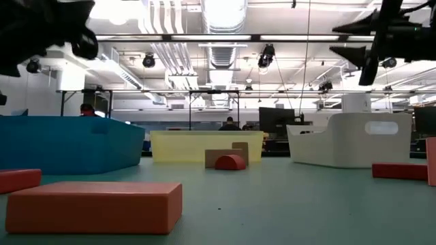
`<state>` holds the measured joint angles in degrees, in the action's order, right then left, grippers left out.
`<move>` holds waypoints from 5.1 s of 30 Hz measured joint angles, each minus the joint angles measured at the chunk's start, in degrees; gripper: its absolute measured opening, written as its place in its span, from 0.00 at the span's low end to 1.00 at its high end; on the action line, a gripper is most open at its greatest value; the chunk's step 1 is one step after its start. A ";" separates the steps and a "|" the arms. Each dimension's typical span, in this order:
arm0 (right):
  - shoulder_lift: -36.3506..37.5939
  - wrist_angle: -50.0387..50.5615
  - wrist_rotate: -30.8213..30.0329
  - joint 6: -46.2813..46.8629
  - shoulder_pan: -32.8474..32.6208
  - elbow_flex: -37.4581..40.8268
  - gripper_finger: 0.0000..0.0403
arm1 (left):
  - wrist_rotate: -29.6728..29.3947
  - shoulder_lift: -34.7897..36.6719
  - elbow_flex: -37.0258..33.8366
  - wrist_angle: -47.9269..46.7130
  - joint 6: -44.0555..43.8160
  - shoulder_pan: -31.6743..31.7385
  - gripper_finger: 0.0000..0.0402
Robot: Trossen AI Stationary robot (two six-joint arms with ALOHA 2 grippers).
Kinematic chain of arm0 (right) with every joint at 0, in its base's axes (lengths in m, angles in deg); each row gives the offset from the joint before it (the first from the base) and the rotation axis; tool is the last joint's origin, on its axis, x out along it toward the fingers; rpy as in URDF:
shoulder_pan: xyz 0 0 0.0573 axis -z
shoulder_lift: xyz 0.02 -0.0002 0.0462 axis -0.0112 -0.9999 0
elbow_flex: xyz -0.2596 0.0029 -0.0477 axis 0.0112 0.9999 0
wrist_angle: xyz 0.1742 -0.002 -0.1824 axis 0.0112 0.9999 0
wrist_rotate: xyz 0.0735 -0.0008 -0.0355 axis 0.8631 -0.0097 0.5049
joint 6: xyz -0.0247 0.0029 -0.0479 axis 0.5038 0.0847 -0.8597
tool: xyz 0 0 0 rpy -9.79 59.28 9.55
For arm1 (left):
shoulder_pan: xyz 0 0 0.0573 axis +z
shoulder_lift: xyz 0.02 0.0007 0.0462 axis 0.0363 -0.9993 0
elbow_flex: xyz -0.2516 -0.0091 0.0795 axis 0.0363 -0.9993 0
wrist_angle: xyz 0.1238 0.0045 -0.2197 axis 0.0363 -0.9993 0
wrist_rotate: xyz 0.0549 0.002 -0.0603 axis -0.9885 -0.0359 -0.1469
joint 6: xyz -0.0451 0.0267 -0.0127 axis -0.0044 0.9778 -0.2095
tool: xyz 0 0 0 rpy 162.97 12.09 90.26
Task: Sort & place blocks by color
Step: Put the brown block into the white bin
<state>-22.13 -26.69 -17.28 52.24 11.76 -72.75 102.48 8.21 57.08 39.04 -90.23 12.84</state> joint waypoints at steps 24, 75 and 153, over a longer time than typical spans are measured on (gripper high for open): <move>-0.28 -5.44 -7.04 7.68 0.00 0.00 0.46 | -0.10 0.04 -0.02 35.66 -0.05 0.00 0.00; -60.34 61.03 18.68 -18.37 -0.05 -79.99 0.46 | -37.09 -26.39 10.62 35.21 -32.73 -0.02 0.00; -106.69 77.36 11.45 -33.70 -13.00 -98.21 0.39 | -14.23 -28.89 35.14 -9.86 -26.95 -0.04 0.00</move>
<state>-128.82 50.66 -5.83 18.54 -1.24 -170.96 88.25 -20.69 92.22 29.17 -117.18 12.79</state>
